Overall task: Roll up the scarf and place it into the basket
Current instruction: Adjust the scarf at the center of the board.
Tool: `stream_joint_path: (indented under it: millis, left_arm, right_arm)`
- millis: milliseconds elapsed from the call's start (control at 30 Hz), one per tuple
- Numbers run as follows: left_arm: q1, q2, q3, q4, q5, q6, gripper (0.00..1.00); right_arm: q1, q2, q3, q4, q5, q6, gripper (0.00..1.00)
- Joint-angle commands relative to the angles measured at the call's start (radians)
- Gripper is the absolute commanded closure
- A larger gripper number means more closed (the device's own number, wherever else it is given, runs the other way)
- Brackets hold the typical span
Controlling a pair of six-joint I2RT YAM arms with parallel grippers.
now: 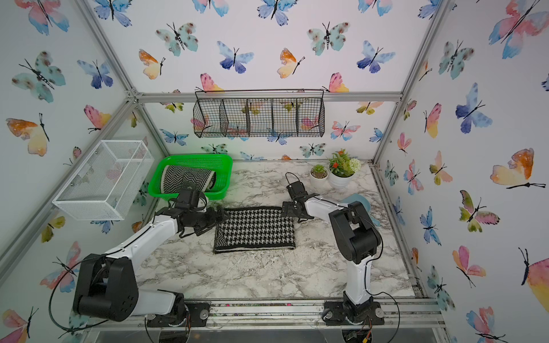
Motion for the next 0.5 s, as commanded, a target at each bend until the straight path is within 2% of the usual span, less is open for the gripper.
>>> stream_joint_path:
  millis: [0,133,233,367,467]
  left_arm:
    - [-0.069,0.057,0.066,0.024,0.047,-0.059,0.02]
    - [-0.124,0.228,0.116,0.093,0.026,-0.07,0.02]
    - [-0.132,0.39,0.158,0.102,0.048,-0.066,0.01]
    - [-0.144,0.516,0.208,0.121,0.022,-0.064,0.01]
    - [-0.156,0.597,0.296,0.086,-0.019,-0.049,0.01]
  right_arm:
    - [-0.004,-0.031,-0.051,-0.063,0.064,-0.018,0.01]
    - [-0.003,-0.075,-0.116,-0.06,0.077,-0.006,0.01]
    - [-0.002,-0.118,-0.173,-0.055,0.073,0.015,0.02]
    - [0.0,-0.2,-0.287,-0.008,0.033,0.048,0.02]
    - [0.01,-0.258,-0.364,0.019,0.015,0.065,0.02]
